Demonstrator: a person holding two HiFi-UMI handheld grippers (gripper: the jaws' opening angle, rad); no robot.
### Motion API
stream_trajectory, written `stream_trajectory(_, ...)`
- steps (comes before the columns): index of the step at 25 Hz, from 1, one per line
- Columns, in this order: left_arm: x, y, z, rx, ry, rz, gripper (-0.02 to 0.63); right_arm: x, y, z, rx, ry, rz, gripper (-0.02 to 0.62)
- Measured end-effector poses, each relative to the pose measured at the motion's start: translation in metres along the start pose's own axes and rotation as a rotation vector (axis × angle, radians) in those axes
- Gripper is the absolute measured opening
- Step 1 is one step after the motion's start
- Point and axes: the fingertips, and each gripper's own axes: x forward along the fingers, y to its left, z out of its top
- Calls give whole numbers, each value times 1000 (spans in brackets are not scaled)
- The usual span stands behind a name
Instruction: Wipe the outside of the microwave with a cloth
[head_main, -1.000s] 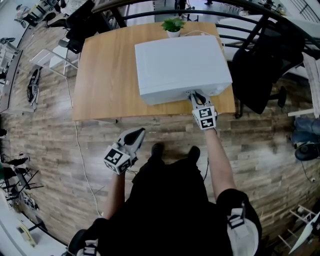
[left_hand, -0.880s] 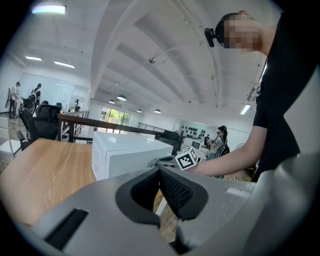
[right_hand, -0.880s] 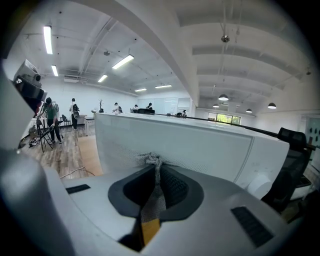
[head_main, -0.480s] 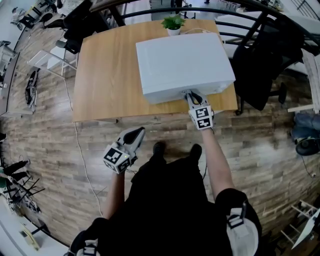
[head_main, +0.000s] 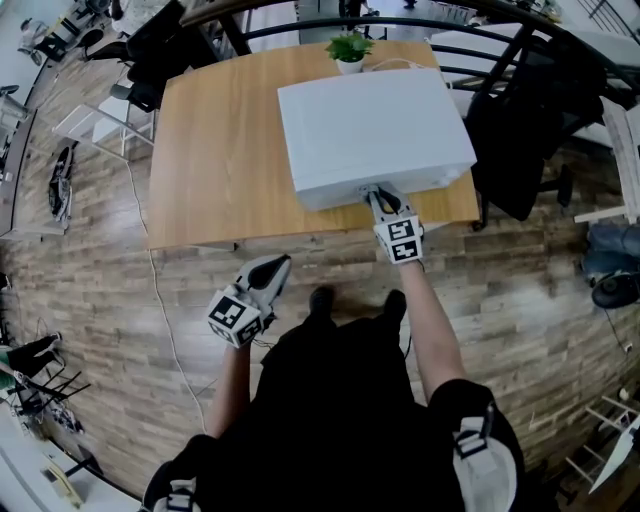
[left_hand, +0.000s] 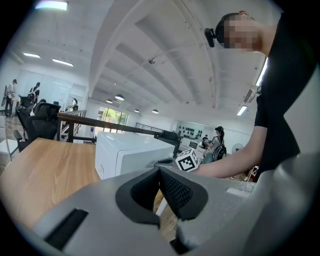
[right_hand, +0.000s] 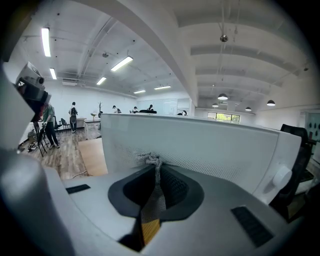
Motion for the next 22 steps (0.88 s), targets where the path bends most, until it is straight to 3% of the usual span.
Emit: stream_trajectory(22, -20, 41, -2, 19, 25, -77, 3, 26, 66, 18, -5, -27, 10, 28)
